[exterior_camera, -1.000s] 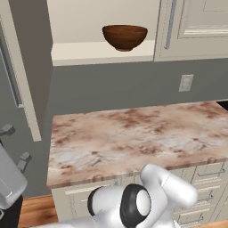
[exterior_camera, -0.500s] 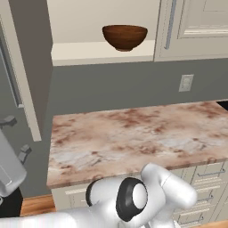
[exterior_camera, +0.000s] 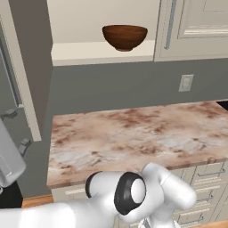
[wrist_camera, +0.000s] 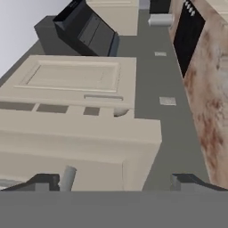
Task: Open the cabinet. Pick the bowls from the counter and place them in the cabinet. Then close the cabinet.
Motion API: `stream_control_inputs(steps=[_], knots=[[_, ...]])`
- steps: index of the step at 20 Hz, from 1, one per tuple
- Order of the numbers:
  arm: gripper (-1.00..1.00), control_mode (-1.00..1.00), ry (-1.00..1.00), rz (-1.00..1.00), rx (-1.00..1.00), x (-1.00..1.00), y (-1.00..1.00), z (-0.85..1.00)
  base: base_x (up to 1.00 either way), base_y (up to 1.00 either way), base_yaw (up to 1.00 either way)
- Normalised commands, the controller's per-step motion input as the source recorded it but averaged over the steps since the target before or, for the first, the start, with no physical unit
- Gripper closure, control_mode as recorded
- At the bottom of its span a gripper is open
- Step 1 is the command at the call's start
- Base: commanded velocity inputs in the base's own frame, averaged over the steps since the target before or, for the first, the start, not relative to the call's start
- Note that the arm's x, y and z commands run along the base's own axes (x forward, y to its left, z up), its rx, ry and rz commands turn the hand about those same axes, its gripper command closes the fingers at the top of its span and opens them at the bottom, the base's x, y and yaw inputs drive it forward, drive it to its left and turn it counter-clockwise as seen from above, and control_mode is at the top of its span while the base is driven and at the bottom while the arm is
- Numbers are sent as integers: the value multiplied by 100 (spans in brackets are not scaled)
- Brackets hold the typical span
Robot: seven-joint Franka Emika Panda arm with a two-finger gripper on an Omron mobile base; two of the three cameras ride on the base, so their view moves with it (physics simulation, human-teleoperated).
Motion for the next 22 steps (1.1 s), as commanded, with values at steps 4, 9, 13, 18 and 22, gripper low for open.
stream_control_inputs(steps=[4,9,13,18,22], knots=[[-100,-100,0,2,5,10,-26,-2,0,0,0],[-100,-100,0,0,2,0,-23,0,0,0,0],[-100,-100,-5,0,2,-4,-23,0,0,0,0],[-100,-100,-6,0,5,-10,-40,0,0,0,0],[-100,-100,-4,0,8,0,-64,0,0,0,0]])
